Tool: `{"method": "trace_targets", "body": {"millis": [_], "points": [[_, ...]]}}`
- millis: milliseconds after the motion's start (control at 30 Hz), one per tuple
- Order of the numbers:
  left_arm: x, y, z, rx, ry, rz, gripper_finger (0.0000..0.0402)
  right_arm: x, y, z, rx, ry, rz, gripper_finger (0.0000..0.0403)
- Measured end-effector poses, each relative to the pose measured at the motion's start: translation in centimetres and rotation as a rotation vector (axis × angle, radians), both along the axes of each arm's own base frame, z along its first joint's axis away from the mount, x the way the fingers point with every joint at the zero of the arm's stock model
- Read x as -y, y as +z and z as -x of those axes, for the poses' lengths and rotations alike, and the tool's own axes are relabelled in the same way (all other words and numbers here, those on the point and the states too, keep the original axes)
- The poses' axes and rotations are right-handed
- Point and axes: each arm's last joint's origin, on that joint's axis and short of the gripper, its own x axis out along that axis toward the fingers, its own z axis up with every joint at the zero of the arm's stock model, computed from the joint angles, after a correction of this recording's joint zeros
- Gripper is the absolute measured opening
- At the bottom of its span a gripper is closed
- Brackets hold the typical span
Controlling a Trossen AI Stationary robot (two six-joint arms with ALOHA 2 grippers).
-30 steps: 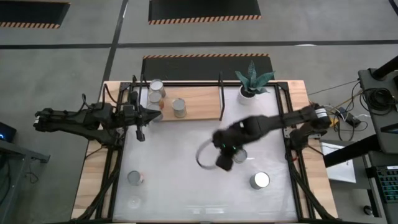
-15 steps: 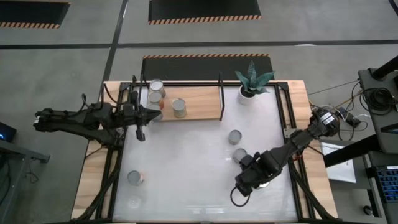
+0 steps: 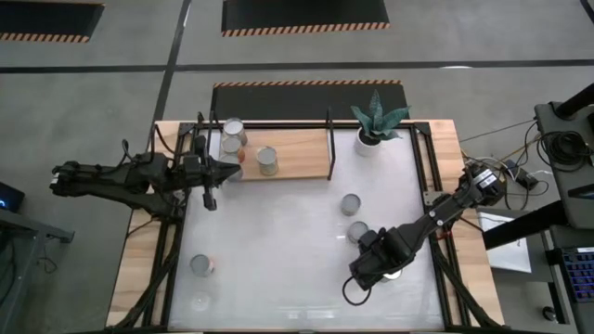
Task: Pick and place cans onto a shelf
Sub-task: Put the canned cherries on the shelf
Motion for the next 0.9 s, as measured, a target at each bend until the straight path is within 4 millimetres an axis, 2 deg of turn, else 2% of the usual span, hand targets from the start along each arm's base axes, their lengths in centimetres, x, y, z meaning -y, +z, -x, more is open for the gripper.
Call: {"method": "trace_targets", "body": {"millis": [100, 233, 700, 900], "points": [[0.0, 0.0, 0.0, 0.0, 0.0, 0.001, 0.0, -0.1, -0.2, -0.1, 0.0, 0.003, -0.001, 0.0186], [0.0, 0.0, 0.0, 0.001, 0.0, 0.004, 0.0, -0.1, -0.6, 0.0, -0.01, -0.006, 0.006, 0.0163], [0.0, 0.0, 0.0, 0.001, 0.0, 0.005, 0.0, -0.2, -2.1, -0.1, 0.028, -0.007, -0.022, 0.0019], [0.0, 0.0, 0.0, 0.001, 0.0, 0.005, 0.0, -0.1, -1.5, -0.2, 0.05, 0.004, -0.002, 0.0009]]}}
